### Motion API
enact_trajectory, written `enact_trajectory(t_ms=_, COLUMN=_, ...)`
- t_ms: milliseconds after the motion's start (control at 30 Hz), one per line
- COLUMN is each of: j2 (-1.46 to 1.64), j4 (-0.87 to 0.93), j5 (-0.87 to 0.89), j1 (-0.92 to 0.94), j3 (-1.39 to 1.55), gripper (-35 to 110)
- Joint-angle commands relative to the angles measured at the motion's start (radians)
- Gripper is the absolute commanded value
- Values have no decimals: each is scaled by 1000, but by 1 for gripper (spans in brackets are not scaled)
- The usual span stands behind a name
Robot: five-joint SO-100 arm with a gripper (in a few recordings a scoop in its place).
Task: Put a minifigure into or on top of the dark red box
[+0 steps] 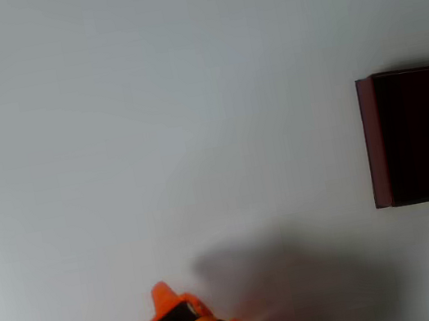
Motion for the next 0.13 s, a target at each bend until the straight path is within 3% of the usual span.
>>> enact_trajectory(t_ms=0, j2=-2, j4=6, j5=21, j1=8, j3=5, gripper=0)
enact_trajectory(t_ms=100, j2=-3, j4=6, j5=25, j1=11, j3=5, gripper=0)
